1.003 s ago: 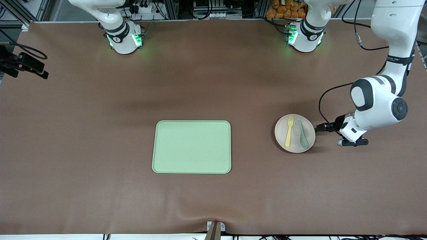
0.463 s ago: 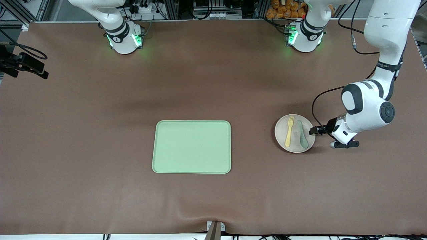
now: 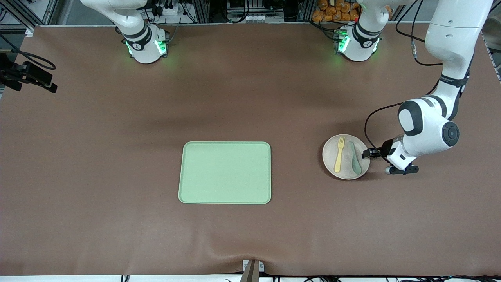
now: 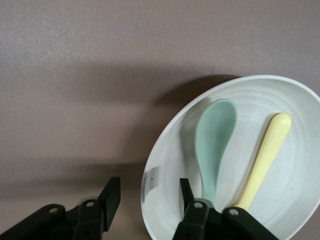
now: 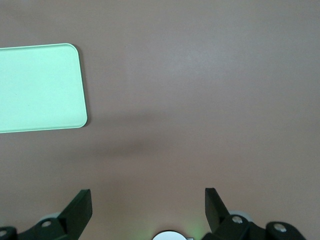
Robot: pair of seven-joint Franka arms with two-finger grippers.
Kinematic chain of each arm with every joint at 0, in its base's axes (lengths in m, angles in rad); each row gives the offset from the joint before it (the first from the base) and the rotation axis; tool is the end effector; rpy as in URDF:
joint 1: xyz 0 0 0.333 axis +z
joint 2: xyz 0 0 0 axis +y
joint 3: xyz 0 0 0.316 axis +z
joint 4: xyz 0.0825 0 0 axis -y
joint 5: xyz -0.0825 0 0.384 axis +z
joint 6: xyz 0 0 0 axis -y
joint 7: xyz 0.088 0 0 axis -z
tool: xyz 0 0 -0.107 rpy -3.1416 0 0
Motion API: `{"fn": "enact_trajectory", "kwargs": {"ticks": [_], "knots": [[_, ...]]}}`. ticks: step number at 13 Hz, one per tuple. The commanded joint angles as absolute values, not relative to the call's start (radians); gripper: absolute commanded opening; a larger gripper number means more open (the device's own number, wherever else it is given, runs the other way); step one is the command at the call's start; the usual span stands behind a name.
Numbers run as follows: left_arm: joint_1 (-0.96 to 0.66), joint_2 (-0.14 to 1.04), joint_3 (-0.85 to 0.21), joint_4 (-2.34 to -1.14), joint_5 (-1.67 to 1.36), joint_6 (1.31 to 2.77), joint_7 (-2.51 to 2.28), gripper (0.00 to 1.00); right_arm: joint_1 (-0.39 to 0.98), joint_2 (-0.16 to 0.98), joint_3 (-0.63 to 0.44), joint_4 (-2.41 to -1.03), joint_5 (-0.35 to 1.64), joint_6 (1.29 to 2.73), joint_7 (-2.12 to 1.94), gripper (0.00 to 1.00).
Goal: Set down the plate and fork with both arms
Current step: 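Close the left gripper on the white plate's rim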
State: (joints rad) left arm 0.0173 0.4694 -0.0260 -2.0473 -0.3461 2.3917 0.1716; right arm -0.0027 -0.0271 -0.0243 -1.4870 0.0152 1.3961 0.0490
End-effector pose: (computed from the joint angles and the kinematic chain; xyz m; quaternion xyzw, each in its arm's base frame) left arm 0.5824 -0.0079 0.1976 0.9904 0.0451 -0.0525 0.1198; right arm 0.5273 -0.0126 0.6632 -0.9988 0.0369 0.0320 0.0075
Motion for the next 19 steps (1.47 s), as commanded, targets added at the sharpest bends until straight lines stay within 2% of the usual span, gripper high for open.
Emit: {"fn": "enact_trajectory", "kwargs": {"ticks": [1,4,8,12,16,19], "knots": [[0.017,0.485,-0.028,-2.042,-0.368,2.404,0.202,0.44,-0.011,-0.043,-0.023,-1.497,0.032,1.396,0.038,1.0],[0.018,0.491,-0.028,-2.037,-0.37,2.404,0.225,0.38,-0.008,-0.044,-0.023,-1.497,0.032,1.394,0.038,1.0],[0.018,0.511,-0.028,-2.025,-0.37,2.404,0.229,0.18,-0.011,-0.044,-0.023,-1.497,0.032,1.394,0.038,1.0],[0.012,0.517,-0.029,-2.017,-0.37,2.404,0.23,0.12,-0.011,-0.043,-0.023,-1.497,0.032,1.394,0.038,1.0],[0.008,0.518,-0.029,-2.01,-0.368,2.404,0.236,0.01,-0.011,-0.043,-0.023,-1.499,0.031,1.399,0.038,1.0],[0.006,0.518,-0.04,-1.987,-0.368,2.387,0.267,0.0,-0.011,-0.04,-0.025,-1.497,0.031,1.411,0.038,1.0]]}}
